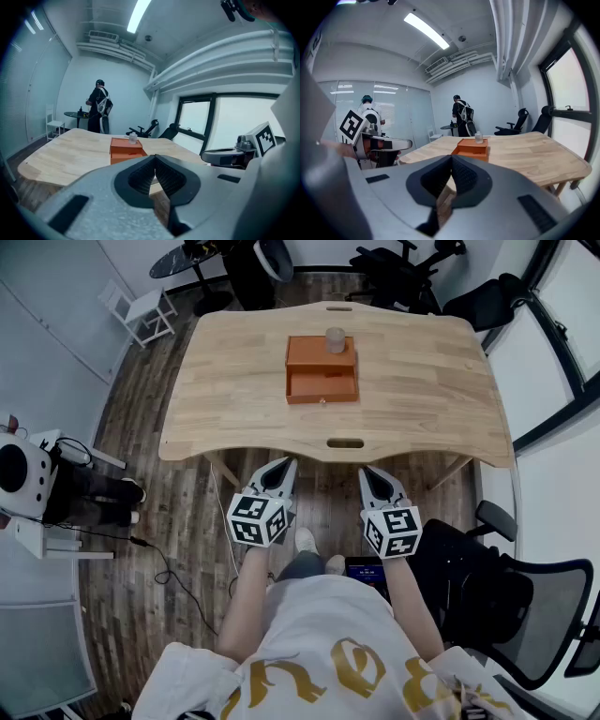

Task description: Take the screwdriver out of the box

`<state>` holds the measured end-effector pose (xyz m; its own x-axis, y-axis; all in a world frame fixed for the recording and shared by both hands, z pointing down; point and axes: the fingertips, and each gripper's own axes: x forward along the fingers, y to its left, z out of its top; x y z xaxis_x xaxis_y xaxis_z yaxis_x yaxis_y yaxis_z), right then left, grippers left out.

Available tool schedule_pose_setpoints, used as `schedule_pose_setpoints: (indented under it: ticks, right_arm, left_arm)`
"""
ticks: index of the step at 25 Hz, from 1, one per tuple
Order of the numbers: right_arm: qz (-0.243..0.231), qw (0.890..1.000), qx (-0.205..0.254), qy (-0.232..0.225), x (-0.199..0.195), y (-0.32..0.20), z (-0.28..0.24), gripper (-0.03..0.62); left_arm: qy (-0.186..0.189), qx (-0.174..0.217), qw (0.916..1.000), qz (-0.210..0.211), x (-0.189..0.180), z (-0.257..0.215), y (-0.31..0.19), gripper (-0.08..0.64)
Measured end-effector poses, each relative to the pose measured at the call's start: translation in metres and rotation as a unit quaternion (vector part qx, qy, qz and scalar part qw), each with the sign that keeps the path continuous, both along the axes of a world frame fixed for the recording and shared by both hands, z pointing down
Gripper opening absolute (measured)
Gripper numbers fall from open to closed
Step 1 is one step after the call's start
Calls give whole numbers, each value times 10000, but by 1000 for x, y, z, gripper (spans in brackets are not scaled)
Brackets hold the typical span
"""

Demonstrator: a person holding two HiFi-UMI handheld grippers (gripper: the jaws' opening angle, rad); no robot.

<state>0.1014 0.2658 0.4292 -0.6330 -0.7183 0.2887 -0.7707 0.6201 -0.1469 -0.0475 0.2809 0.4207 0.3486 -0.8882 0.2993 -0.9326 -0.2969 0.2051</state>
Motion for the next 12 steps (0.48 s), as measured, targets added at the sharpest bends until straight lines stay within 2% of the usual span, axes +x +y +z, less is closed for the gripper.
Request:
schedule_pose_setpoints:
  ticks: [7,12]
  right_arm:
    - [9,10000,24,39,3,5,-4,11]
    - [112,9994,-164,-270,7,6,-4,11]
  left_arm:
    - [-47,-21,9999,-106,-4,0,5,9]
    - [-45,18,9999,-107,-3,-1,8,9]
